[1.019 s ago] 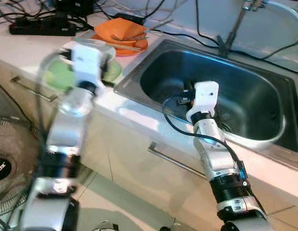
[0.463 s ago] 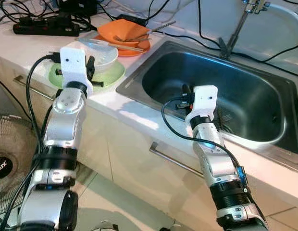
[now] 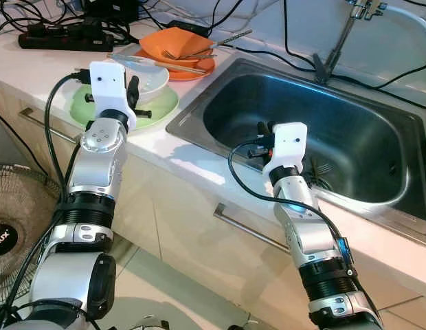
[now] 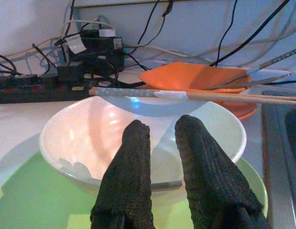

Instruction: Kitchen organization

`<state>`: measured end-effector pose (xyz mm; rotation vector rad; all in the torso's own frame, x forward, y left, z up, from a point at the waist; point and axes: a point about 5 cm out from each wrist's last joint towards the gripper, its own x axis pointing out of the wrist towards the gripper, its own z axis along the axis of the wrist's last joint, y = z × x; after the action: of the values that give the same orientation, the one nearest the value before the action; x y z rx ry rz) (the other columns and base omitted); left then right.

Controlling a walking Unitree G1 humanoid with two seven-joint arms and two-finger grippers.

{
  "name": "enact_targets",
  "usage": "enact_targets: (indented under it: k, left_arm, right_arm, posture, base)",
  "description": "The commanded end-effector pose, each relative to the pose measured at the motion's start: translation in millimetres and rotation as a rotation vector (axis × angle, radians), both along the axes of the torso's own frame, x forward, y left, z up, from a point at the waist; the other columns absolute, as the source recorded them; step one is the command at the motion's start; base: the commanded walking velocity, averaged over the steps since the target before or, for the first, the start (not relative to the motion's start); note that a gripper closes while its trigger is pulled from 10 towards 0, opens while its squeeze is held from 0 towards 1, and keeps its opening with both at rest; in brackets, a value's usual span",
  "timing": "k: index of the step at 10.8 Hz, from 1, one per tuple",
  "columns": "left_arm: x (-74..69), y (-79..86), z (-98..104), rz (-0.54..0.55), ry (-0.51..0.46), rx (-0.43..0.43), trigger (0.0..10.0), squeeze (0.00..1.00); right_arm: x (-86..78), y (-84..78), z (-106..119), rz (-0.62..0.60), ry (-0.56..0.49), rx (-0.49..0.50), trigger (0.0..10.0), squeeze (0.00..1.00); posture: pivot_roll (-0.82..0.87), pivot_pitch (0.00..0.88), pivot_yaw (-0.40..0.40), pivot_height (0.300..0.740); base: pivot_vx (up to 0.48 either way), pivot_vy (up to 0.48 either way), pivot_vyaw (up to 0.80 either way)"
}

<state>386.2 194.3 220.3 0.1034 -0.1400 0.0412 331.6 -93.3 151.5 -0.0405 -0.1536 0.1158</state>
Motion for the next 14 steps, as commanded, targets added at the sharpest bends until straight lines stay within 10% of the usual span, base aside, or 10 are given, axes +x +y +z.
enact_targets:
  k: [1, 7, 14]
  left_arm:
    - [0.5, 1.2, 1, 0.001, 0.002, 0.002, 10.0, 0.0]
    - [-10.5, 37.2, -9, 0.102, 0.06, -0.026, 10.0, 0.0]
    - [-9.9, 25.2, 30, 0.002, -0.041, -0.001, 10.0, 0.0]
  right_arm:
    - [-0.9, -3.0, 2, -0.01, -0.002, -0.008, 10.0, 0.0]
    - [0.3, -2.3, 2, -0.01, 0.006, -0.01, 10.0, 0.0]
    - [3.0, -6.2, 3, -0.032, -0.001, -0.006, 10.0, 0.0]
  posture:
    - [-0.07, 0.012, -0.097, 0.74]
    - [-0.06, 0.01, -0.102, 0.74]
    - [-0.05, 0.005, -0.104, 0.74]
  base:
    - [0.0, 0.0, 0.0]
    - [0.0, 0.0, 0.0]
    - [0.0, 0.0, 0.0]
